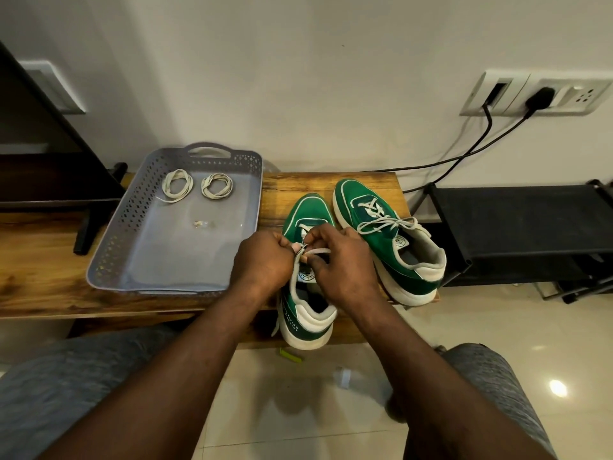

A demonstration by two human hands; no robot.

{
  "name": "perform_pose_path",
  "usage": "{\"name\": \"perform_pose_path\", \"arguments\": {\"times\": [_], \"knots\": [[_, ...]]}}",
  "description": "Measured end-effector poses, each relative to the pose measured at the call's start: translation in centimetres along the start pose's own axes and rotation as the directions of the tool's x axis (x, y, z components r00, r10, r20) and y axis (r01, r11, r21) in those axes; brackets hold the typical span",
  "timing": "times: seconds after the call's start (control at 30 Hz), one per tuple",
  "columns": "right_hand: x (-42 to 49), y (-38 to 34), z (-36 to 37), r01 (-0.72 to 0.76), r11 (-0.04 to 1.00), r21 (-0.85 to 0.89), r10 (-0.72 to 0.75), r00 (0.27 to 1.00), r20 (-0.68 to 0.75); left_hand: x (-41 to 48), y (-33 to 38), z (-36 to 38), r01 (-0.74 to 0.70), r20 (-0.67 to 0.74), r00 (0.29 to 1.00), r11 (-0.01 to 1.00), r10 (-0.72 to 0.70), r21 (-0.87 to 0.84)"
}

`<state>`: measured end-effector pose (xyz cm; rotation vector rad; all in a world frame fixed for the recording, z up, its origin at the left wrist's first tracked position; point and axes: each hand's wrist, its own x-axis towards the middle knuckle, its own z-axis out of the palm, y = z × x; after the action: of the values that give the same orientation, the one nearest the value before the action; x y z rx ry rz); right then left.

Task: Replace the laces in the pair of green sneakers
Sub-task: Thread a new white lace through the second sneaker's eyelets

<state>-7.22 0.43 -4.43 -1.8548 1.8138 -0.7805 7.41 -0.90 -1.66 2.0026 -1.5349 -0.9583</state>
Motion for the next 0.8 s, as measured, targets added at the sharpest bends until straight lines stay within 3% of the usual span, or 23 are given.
{"name": "perform_pose_path", "arguments": {"times": [0.1,0.2,0.3,0.47,0.6,0.7,0.8], "knots": [[-0.1,-0.2,-0.7,0.045,0.998,-0.041,-0.043,0.998,0.034,-0.3,0.6,0.1,-0.066,-0.03,0.997,0.964,0.077,0.259],[-0.3,-0.5,-1.5,0.091,0.991,-0.097,-0.098,0.993,-0.068,-0.3,0.6,-0.7,-0.036,-0.076,0.995,0.938,0.066,0.343],[-0.8,-0.4,-1.8,0.126,0.992,-0.012,-0.125,0.957,-0.26,0.5,-0.1,-2.5,0.06,-0.185,0.983,0.946,-0.001,0.317],[-1.2,-0.7,-2.9,0.23,0.952,0.205,-0.073,0.815,-0.574,0.2,-0.1,-3.9,0.107,-0.185,0.98,0.974,-0.07,0.197],[-1.4,-1.3,-3.0,0.234,0.923,0.306,-0.054,0.865,-0.498,-0.5,0.2,-3.3,0.114,-0.058,0.992,0.993,-0.116,-0.036],[-1.5,-1.6,-2.6,0.198,0.898,0.393,-0.044,0.93,-0.366,-0.9,0.3,-2.8,0.032,0.037,0.999,0.999,-0.033,0.041],[-1.5,-1.5,-2.3,0.189,0.877,0.442,-0.044,0.947,-0.318,-1.3,0.5,-2.6,0.024,0.092,0.995,1.0,-0.025,0.004]]}}
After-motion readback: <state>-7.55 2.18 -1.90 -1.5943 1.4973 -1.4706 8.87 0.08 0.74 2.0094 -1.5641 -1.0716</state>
